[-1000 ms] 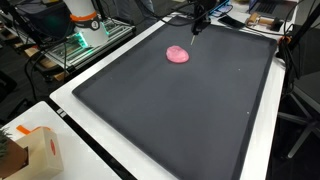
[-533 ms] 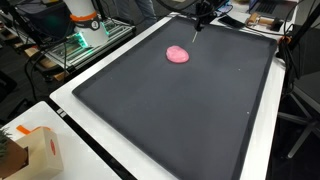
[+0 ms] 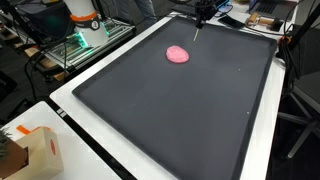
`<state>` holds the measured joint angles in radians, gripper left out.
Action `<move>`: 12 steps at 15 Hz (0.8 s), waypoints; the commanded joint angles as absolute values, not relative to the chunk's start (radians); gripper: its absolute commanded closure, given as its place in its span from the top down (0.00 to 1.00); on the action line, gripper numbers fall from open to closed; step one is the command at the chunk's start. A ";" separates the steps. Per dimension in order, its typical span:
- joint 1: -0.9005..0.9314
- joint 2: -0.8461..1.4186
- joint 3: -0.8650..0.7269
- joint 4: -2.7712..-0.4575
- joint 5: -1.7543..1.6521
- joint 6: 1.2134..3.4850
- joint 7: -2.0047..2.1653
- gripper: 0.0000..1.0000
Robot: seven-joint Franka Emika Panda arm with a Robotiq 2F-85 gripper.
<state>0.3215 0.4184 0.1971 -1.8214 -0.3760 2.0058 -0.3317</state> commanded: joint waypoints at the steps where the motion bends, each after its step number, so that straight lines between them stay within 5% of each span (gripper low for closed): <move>1: 0.350 0.394 0.198 -1.869 -0.455 1.992 -0.255 0.03; 12: 0.388 0.352 0.207 -1.964 -0.574 1.983 -0.137 0.03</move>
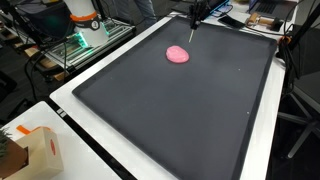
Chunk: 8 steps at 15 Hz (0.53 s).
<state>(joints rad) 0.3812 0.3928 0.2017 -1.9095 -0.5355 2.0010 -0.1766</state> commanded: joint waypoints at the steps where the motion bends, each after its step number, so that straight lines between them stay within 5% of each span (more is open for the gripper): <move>1: 0.388 0.349 0.210 -1.967 -0.574 1.972 -0.139 0.03; 8: 0.381 0.337 0.228 -1.982 -0.561 1.896 -0.156 0.03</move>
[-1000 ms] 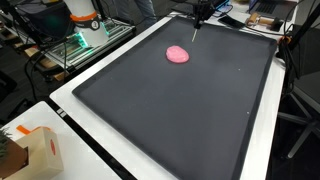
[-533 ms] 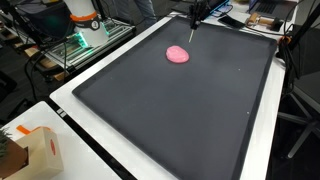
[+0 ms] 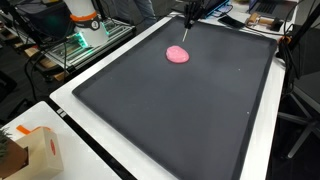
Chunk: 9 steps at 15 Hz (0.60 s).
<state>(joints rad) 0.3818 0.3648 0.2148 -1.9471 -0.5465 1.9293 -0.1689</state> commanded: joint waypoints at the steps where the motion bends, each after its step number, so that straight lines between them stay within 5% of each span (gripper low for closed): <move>1: 0.379 0.335 0.231 -1.984 -0.557 1.890 -0.159 0.03; 9: 0.350 0.308 0.254 -2.024 -0.504 1.919 -0.204 0.03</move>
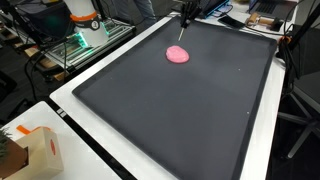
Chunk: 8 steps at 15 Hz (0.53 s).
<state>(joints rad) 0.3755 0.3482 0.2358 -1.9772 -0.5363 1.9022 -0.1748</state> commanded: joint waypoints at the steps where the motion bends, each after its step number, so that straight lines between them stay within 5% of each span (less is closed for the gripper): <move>1: 0.343 0.303 0.255 -2.029 -0.494 1.927 -0.218 0.03; 8: 0.289 0.257 0.250 -2.052 -0.400 1.979 -0.285 0.03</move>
